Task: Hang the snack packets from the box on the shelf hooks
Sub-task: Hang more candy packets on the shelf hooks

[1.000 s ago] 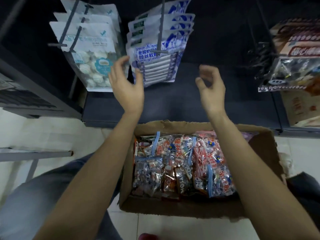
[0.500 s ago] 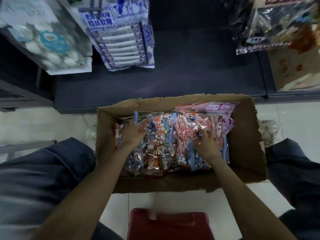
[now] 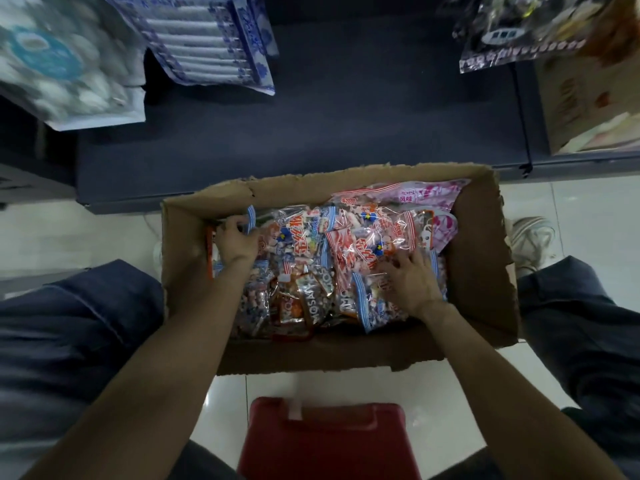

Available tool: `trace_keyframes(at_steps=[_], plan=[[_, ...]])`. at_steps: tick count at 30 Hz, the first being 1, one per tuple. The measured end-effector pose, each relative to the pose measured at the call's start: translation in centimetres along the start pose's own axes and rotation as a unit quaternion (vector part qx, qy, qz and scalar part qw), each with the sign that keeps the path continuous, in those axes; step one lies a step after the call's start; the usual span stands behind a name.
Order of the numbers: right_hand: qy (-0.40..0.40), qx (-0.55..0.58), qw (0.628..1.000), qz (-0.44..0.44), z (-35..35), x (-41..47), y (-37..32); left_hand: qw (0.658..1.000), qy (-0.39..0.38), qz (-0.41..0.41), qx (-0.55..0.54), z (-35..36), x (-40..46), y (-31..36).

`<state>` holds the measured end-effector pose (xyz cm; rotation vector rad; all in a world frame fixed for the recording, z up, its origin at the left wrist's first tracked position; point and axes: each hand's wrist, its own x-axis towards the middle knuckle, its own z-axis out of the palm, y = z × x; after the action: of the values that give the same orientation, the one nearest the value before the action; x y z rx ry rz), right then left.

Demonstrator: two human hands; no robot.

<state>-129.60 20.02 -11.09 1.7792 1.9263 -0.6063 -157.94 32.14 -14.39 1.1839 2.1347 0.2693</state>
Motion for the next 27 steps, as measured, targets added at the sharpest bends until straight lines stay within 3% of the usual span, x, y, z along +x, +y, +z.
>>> trace_keyframes(at_steps=[3, 6, 10, 13, 17, 22, 24, 27], plan=[[-0.001, 0.022, 0.998, -0.051, -1.0, 0.1, 0.6, 0.997, 0.001, 0.074, 0.028, -1.0, 0.3, -0.8], [0.060, 0.111, 0.986, -0.106, -1.9, -0.4, -0.1, 0.993, 0.014, 0.106, 0.055, -1.9, -0.8, -0.5], [0.145, 0.278, 0.948, -0.058, -4.3, 0.0, -2.8, 0.989, 0.041, 0.144, 0.012, -3.7, -2.5, 0.0], [0.196, 0.309, 0.931, 0.000, -5.7, 1.9, -4.7, 0.985, 0.030, 0.162, -0.053, -4.9, -3.0, 0.8], [0.085, 0.331, 0.935, 0.097, -4.8, 3.7, -4.8, 0.983, -0.038, 0.112, -0.141, -5.4, -2.9, 0.6], [0.012, 0.328, 0.927, 0.182, -1.9, 1.1, -2.8, 0.989, -0.141, 0.005, -0.033, -3.7, -0.6, -3.2], [0.001, 0.375, 0.902, 0.213, -1.1, -0.1, -2.3, 0.988, -0.152, 0.008, 0.032, -3.2, -0.3, -4.9], [-0.001, 0.486, 0.832, 0.267, -0.7, -1.0, -2.5, 0.989, -0.139, 0.030, 0.026, -3.1, -0.6, -5.8]])
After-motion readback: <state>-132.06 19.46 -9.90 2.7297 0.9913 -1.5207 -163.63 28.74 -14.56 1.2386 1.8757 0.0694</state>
